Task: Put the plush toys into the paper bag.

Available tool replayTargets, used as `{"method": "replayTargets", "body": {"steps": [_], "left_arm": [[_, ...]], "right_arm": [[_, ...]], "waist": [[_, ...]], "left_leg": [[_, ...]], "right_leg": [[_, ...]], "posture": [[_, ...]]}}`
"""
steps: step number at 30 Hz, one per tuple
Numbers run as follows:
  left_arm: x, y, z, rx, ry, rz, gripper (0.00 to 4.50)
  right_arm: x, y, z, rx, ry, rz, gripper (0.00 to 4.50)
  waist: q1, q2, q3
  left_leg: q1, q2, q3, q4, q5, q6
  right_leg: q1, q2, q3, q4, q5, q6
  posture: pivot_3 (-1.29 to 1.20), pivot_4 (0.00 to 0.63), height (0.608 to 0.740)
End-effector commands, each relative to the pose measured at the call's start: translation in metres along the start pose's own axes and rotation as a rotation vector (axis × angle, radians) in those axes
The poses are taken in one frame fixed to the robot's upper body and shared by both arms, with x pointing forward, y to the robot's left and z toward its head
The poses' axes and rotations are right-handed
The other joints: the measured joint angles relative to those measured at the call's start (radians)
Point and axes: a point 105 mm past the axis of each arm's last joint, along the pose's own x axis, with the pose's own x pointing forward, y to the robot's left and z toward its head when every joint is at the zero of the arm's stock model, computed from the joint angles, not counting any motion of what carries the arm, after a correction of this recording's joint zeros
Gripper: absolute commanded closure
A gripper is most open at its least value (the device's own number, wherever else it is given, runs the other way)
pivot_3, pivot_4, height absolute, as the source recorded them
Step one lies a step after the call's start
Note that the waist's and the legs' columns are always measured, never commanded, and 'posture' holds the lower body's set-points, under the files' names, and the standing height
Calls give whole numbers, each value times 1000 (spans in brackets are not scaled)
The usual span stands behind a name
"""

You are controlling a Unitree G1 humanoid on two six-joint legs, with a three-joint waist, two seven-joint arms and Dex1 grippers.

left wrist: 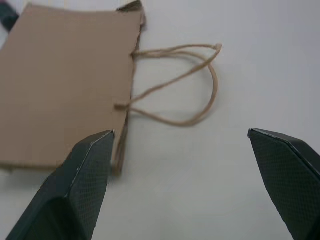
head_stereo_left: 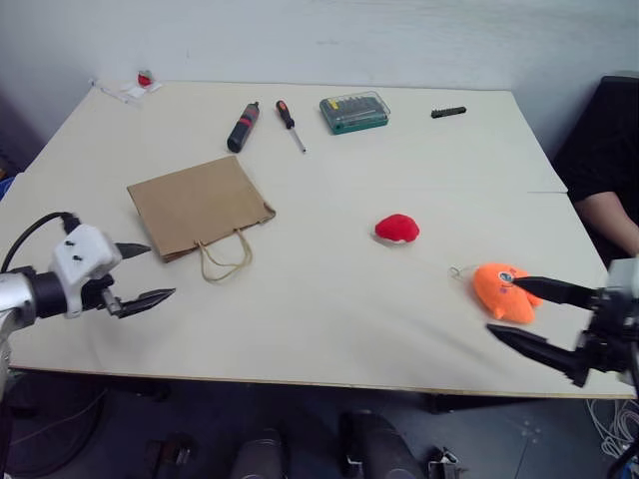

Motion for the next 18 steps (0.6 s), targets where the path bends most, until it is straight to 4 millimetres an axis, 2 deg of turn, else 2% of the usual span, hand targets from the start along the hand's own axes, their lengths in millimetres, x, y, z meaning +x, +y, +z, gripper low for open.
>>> {"method": "replayTargets", "body": {"steps": [1,6,12,15,18], "left_arm": [[8,10,2,107,32,8,25],[32,27,7,207,15,48,25],[69,30,20,271,-59,2,25],[79,27,20,301,-60,-28,25],[85,27,18,308,-60,-38,661]], "right_arm": [[27,25,11,-30,-46,125,0],[57,33,22,-76,-110,192,0],[71,36,27,-89,-122,241,0],[74,34,29,-95,-130,236,0],[76,31,30,-100,-135,223,0]], "waist": [[-2,0,0],[0,-1,0],[5,-1,0],[4,-2,0],[-2,-2,0]], "left_leg": [[0,0,0,0,0,0],[-2,0,1,3,0,0],[-8,1,1,14,0,1],[-12,0,0,18,-1,2],[-14,0,1,19,-1,2]], "right_leg": [[0,0,0,0,0,0],[-1,1,0,1,0,1],[-2,1,-1,3,1,3],[-3,1,-1,2,3,6],[-4,0,-1,2,3,7]], "posture": [[0,150,740],[0,150,740],[0,150,740],[0,150,740],[0,150,740]]}}
